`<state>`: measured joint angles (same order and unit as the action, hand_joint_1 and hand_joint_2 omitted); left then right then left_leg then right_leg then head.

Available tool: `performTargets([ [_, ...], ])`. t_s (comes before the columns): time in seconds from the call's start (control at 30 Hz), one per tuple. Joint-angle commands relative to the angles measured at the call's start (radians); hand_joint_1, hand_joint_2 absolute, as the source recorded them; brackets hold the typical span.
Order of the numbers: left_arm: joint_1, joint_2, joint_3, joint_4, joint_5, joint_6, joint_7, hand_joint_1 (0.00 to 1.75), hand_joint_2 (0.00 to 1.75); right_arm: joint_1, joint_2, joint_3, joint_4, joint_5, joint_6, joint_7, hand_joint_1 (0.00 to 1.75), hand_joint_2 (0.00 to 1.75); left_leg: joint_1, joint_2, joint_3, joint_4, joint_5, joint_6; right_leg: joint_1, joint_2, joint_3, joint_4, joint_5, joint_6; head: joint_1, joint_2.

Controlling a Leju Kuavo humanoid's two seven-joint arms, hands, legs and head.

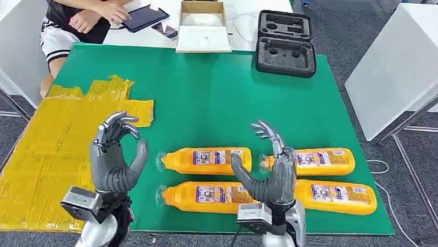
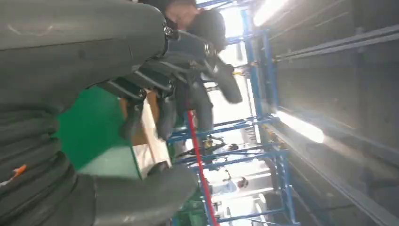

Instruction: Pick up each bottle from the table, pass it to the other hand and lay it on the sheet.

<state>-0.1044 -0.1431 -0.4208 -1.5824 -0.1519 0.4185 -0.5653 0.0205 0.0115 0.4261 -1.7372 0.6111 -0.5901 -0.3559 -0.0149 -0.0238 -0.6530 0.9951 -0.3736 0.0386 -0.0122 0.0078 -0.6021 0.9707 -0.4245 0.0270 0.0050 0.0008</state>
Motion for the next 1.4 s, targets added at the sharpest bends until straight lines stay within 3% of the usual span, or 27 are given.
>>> performTargets([
  [0.03, -0.021, 0.011, -0.024, 0.079, 0.01, -0.004, 0.007, 0.0, 1.75, 0.01, -0.056, -0.012, -0.011, 0.011, 0.008, 0.019, 0.0, 1.75, 0.001, 0.002, 0.006, 0.0, -0.003, -0.003, 0.001, -0.001, 0.007, -0.001, -0.002, -0.001, 0.0, 0.0],
  [0.37, -0.021, 0.011, -0.024, 0.079, 0.01, -0.004, 0.007, 0.0, 1.75, 0.01, -0.056, -0.012, -0.011, 0.011, 0.008, 0.019, 0.0, 1.75, 0.001, 0.002, 0.007, 0.001, -0.003, -0.003, 0.002, -0.001, 0.007, -0.001, -0.003, -0.001, 0.0, 0.0],
  [0.4, -0.02, 0.011, -0.021, 0.082, 0.009, 0.0, 0.006, 0.0, 1.75, 0.004, -0.072, -0.008, -0.015, 0.087, 0.01, 0.061, 0.0, 1.75, 0.001, 0.001, 0.003, 0.0, -0.001, -0.002, 0.001, 0.0, 0.003, -0.001, -0.001, -0.001, 0.0, 0.0],
  [0.53, -0.011, 0.007, -0.004, 0.09, 0.017, -0.002, 0.016, 0.0, 1.75, 0.011, -0.151, -0.023, -0.043, 0.147, 0.049, 0.119, 0.0, 1.75, 0.002, 0.002, 0.009, 0.002, -0.005, -0.004, 0.002, -0.001, 0.01, -0.001, -0.004, -0.001, 0.0, 0.0],
  [0.63, -0.002, 0.004, 0.013, 0.091, 0.018, -0.012, 0.018, 0.0, 1.75, 0.035, -0.201, -0.054, -0.054, 0.205, 0.095, 0.183, 0.0, 1.75, 0.001, 0.0, 0.006, 0.0, -0.002, -0.002, 0.001, -0.002, 0.007, -0.002, -0.002, 0.0, 0.0, 0.0],
  [0.77, 0.004, 0.001, 0.037, 0.1, 0.01, -0.032, 0.032, 0.0, 1.75, 0.074, -0.231, -0.12, -0.114, 0.305, 0.237, 0.285, 0.0, 1.75, 0.001, 0.0, 0.007, 0.001, -0.003, -0.003, 0.001, -0.002, 0.008, -0.001, -0.003, -0.001, 0.0, 0.0],
  [0.8, 0.018, -0.004, 0.05, 0.103, 0.008, -0.039, 0.061, 0.0, 1.75, 0.097, -0.269, -0.169, -0.13, 0.349, 0.325, 0.39, 0.0, 1.75, 0.0, 0.0, 0.004, 0.0, -0.002, -0.002, 0.0, -0.002, 0.005, -0.001, -0.002, -0.001, 0.0, 0.0],
  [0.87, 0.04, -0.003, 0.068, 0.111, 0.009, -0.061, 0.061, 0.0, 1.75, 0.144, -0.344, -0.32, -0.168, 0.209, 0.393, 0.329, 0.0, 1.75, 0.001, 0.001, 0.009, 0.002, -0.006, -0.005, 0.001, -0.002, 0.011, 0.0, -0.005, -0.001, 0.0, 0.0],
  [0.97, 0.03, -0.022, 0.091, 0.131, -0.005, -0.096, 0.066, 0.0, 1.75, 0.149, -0.297, -0.454, -0.165, 0.205, 0.544, 0.277, 0.0, 1.75, -0.001, -0.003, 0.004, 0.0, -0.002, -0.002, 0.0, -0.004, 0.005, -0.001, -0.002, 0.0, -0.001, 0.0],
  [1.0, 0.025, -0.025, 0.094, 0.136, -0.009, -0.1, 0.071, 0.0, 1.75, 0.145, -0.284, -0.473, -0.158, 0.133, 0.593, 0.279, 0.0, 1.75, -0.001, -0.004, 0.002, 0.0, -0.001, 0.0, -0.001, -0.004, 0.003, -0.001, -0.002, 0.001, 0.0, 0.0],
  [1.07, 0.024, -0.027, 0.094, 0.138, -0.01, -0.102, 0.073, 0.0, 1.75, 0.143, -0.279, -0.48, -0.153, 0.109, 0.605, 0.278, 0.0, 1.75, 0.0, -0.003, 0.002, 0.001, -0.002, -0.001, 0.0, -0.003, 0.004, -0.001, -0.003, 0.002, 0.0, 0.0],
  [1.17, 0.018, -0.034, 0.096, 0.158, -0.012, -0.11, 0.084, 0.0, 1.75, 0.133, -0.226, -0.558, -0.112, -0.325, 0.699, 0.246, 0.0, 1.75, 0.0, -0.002, 0.005, 0.0, -0.003, -0.002, 0.0, -0.003, 0.006, -0.001, -0.003, 0.001, 0.0, 0.0],
  [1.27, 0.02, -0.029, 0.088, 0.169, -0.014, -0.109, 0.084, 0.0, 1.75, 0.145, -0.172, -0.627, -0.072, -0.616, 0.769, 0.248, 0.0, 1.75, 0.0, -0.002, 0.005, 0.0, -0.003, -0.002, 0.001, -0.003, 0.007, -0.003, -0.003, 0.001, 0.0, 0.0],
  [1.33, 0.028, -0.022, 0.087, 0.164, -0.013, -0.108, 0.085, 0.0, 1.75, 0.178, -0.155, -0.64, -0.081, -0.642, 0.791, 0.243, 0.0, 1.75, 0.0, -0.004, 0.004, -0.001, -0.002, -0.001, 0.0, -0.004, 0.005, -0.003, -0.002, 0.002, 0.0, 0.0],
  [1.37, 0.031, -0.022, 0.091, 0.163, -0.013, -0.107, 0.085, 0.0, 1.75, 0.195, -0.153, -0.642, -0.088, -0.63, 0.801, 0.246, 0.0, 1.75, 0.001, -0.003, 0.011, 0.0, -0.005, -0.004, 0.001, -0.006, 0.014, -0.003, -0.005, 0.0, 0.0, 0.0],
  [1.4, 0.034, -0.024, 0.095, 0.162, -0.013, -0.106, 0.086, 0.0, 1.75, 0.201, -0.151, -0.643, -0.093, -0.595, 0.795, 0.249, 0.0, 1.75, 0.0, -0.004, 0.005, -0.001, -0.002, -0.001, 0.0, -0.004, 0.006, -0.003, -0.002, 0.001, 0.0, 0.0],
])
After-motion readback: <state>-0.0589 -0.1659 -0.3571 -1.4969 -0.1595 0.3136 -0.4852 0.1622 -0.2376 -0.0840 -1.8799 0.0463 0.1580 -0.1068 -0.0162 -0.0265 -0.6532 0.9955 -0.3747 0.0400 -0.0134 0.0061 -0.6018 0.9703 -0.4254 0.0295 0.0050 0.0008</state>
